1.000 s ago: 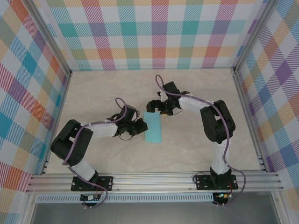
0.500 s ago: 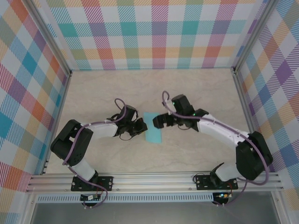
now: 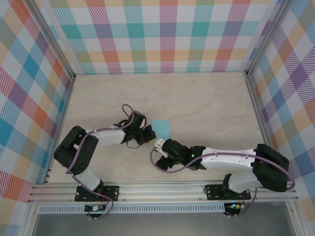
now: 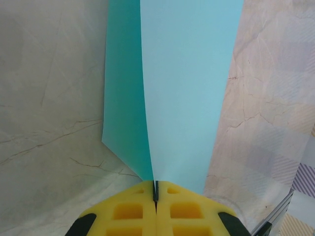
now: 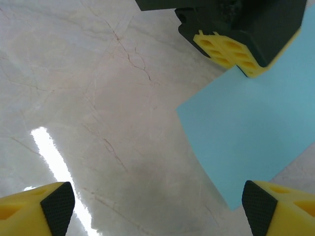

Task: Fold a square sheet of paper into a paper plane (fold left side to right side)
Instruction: Third fold the triangle at the center of the table.

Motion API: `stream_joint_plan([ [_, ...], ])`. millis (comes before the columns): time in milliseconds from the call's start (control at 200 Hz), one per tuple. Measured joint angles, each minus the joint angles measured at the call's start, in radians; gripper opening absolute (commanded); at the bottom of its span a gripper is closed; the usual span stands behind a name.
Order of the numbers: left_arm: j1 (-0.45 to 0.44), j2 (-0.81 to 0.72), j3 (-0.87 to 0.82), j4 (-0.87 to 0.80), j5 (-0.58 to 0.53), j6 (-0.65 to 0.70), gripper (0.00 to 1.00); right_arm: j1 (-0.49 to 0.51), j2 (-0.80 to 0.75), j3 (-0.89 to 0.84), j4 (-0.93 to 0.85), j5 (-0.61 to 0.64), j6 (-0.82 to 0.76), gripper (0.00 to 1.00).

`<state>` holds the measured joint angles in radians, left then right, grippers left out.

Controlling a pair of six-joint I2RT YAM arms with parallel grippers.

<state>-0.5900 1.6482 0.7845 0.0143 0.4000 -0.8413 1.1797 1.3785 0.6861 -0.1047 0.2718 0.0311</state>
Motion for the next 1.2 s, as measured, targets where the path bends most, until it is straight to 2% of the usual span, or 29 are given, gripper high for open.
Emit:
stream_joint_plan([
  [200,-0.01,0.0,0.009,-0.019,-0.003,0.0,0.0,0.02,0.142,0.048,0.04,0.097,-0.09,0.65],
  [375,-0.014,0.0,0.021,-0.024,-0.008,0.0,0.0,0.02,0.218,0.087,0.074,0.157,-0.158,0.57],
  [650,-0.018,0.0,0.026,-0.039,-0.008,0.001,0.0,0.02,0.287,0.111,0.135,0.241,-0.204,0.52],
  [760,-0.018,0.0,0.026,-0.039,-0.008,0.001,0.0,0.013,0.296,0.115,0.146,0.253,-0.204,0.46],
  [880,-0.018,0.0,0.026,-0.039,-0.008,0.001,0.0,0.001,0.296,0.115,0.157,0.255,-0.206,0.29],
  [955,-0.018,0.0,0.026,-0.039,-0.008,0.001,0.0,-0.008,0.296,0.115,0.156,0.251,-0.21,0.15],
  [1055,-0.018,0.0,0.028,-0.04,-0.008,0.004,0.07,-0.015,0.294,0.115,0.154,0.244,-0.216,0.0],
  [1200,-0.016,-0.005,0.03,-0.055,-0.009,0.024,0.24,-0.021,0.285,0.114,0.145,0.224,-0.212,0.0],
])
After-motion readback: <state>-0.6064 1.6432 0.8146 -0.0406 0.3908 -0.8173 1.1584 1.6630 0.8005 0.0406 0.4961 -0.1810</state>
